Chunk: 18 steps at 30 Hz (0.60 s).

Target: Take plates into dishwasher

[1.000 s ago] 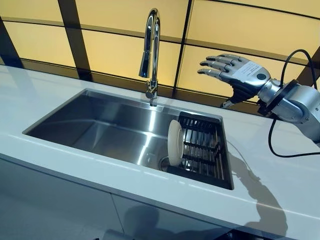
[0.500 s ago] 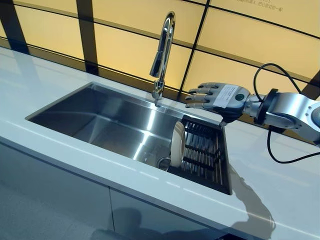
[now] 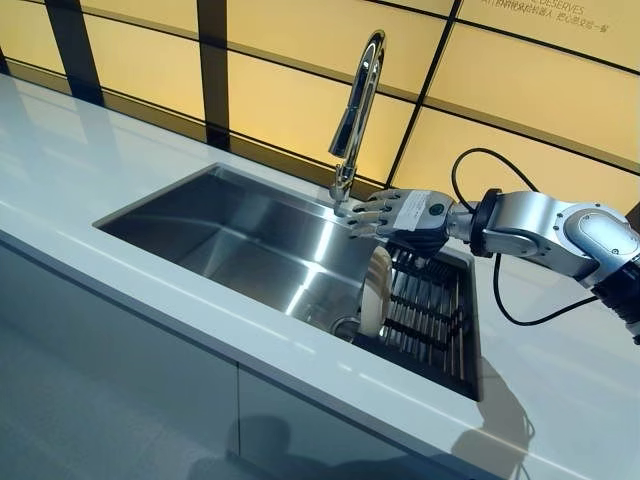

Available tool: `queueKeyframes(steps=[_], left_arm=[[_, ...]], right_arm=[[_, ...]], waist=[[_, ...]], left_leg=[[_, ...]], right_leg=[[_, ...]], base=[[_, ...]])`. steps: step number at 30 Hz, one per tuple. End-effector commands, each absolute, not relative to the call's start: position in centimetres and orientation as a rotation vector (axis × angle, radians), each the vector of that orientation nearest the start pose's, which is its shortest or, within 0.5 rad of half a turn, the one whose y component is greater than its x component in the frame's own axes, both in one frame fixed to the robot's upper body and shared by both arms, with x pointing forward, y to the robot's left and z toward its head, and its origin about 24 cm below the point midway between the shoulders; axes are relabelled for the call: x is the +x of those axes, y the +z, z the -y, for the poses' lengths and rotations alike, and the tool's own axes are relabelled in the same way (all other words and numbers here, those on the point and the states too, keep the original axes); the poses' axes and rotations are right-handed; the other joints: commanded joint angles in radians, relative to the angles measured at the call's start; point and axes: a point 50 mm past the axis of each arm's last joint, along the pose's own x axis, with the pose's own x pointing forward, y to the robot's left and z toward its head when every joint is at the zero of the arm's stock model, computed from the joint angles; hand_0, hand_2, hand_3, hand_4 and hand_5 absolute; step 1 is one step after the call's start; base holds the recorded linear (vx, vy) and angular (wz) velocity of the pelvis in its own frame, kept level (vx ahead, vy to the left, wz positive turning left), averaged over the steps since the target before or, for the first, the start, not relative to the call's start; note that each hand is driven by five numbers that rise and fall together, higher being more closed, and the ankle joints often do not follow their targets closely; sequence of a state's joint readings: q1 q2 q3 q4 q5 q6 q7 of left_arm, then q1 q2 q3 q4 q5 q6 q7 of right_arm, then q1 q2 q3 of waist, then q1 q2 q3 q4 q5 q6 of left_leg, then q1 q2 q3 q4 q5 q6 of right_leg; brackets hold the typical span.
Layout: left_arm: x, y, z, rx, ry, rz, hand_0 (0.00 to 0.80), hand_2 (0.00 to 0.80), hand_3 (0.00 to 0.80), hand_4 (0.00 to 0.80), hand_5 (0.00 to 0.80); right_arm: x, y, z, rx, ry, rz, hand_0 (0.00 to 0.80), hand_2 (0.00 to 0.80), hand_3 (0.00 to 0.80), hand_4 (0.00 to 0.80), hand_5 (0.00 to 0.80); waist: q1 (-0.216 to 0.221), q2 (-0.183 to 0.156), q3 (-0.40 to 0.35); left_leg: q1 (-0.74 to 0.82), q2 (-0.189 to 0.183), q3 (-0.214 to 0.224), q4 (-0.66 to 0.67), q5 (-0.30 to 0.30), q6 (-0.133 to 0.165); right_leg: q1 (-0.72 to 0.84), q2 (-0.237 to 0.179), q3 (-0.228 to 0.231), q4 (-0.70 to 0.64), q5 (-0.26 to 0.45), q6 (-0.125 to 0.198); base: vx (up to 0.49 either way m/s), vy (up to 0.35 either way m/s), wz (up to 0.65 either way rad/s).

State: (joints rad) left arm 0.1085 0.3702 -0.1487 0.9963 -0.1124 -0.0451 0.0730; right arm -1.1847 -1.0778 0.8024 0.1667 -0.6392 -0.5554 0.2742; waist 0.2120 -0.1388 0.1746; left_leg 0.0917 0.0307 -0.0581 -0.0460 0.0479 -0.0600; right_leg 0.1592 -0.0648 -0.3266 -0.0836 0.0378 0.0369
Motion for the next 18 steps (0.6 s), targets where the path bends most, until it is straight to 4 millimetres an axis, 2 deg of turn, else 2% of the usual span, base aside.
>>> queueKeyframes(steps=[1, 18], left_arm=[[11.3, -13.6, -26.5, 0.370, 0.102, -1.014, 0.000, 0.000, 0.000, 0.000, 0.000], [11.5, -13.5, -26.5, 0.384, 0.084, -1.002, 0.000, 0.000, 0.000, 0.000, 0.000]], right_arm=[[32.6, 27.9, 14.4, -2.189, 0.715, 0.755, 0.000, 0.000, 0.000, 0.000, 0.000], [33.1, 25.8, 14.1, -2.138, 0.792, 0.717, 0.000, 0.000, 0.000, 0.000, 0.000]], waist=[[0.035, 0.000, -0.030], [0.059, -0.001, -0.020]], left_leg=[[-0.047, 0.030, 0.037, 0.048, -0.004, -0.044], [-0.056, 0.027, 0.017, 0.056, 0.000, -0.047]], right_leg=[[0.027, -0.002, -0.028, 0.052, -0.050, 0.029], [0.036, -0.001, -0.043, 0.050, -0.051, 0.027]], base=[[0.000, 0.000, 0.00], [0.002, 0.002, 0.02]])
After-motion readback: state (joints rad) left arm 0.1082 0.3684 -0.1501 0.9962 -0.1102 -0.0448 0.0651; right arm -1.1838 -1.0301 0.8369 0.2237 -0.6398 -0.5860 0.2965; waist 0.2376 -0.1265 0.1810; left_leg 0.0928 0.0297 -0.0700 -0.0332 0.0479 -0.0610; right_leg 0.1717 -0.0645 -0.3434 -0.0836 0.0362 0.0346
